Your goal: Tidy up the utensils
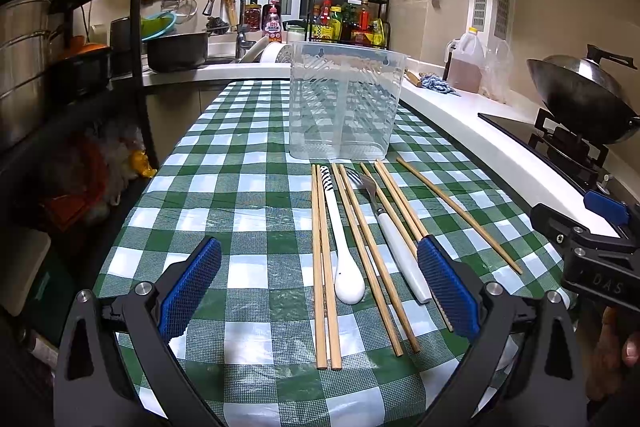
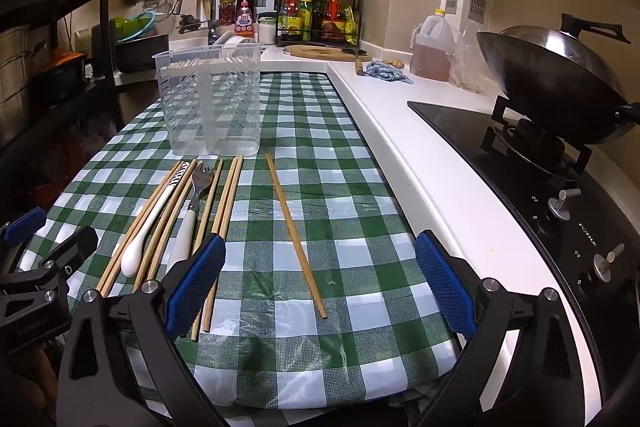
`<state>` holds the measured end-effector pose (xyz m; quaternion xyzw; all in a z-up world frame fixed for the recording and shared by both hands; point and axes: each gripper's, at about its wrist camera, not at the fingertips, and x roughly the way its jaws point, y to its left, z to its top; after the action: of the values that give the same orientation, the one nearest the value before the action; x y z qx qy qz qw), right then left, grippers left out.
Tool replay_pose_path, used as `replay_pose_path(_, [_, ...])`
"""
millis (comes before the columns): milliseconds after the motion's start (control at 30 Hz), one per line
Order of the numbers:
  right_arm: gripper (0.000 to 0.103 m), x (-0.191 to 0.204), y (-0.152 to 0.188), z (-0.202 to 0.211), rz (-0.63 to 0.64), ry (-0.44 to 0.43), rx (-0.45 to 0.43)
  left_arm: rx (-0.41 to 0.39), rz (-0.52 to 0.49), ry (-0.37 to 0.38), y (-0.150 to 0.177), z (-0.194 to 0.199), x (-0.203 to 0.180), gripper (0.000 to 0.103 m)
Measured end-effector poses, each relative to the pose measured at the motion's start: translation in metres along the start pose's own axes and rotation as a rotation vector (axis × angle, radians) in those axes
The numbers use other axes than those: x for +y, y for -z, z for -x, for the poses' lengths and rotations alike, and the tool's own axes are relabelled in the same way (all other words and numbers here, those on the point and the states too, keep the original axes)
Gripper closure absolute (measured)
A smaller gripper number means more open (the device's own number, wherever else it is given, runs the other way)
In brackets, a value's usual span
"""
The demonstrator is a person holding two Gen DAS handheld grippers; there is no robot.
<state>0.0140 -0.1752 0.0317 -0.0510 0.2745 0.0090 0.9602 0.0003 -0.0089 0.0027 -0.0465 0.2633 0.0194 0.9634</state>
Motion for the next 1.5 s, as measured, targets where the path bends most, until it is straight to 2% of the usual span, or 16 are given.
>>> replay_pose_path(1367, [0.011,0.0010,0.0009,-0.0014,0.014,0.008,-0.002,0.001,0.000,0.003,-0.0002,-0.0002,-0.0011,0.008])
replay_pose_path(1500, [0.017,-0.0037,0.0010,-0.0074,0.014,0.032,0.007,0.007,-0.003,-0.016,-0.0001,-0.0014,0.0006,0.016])
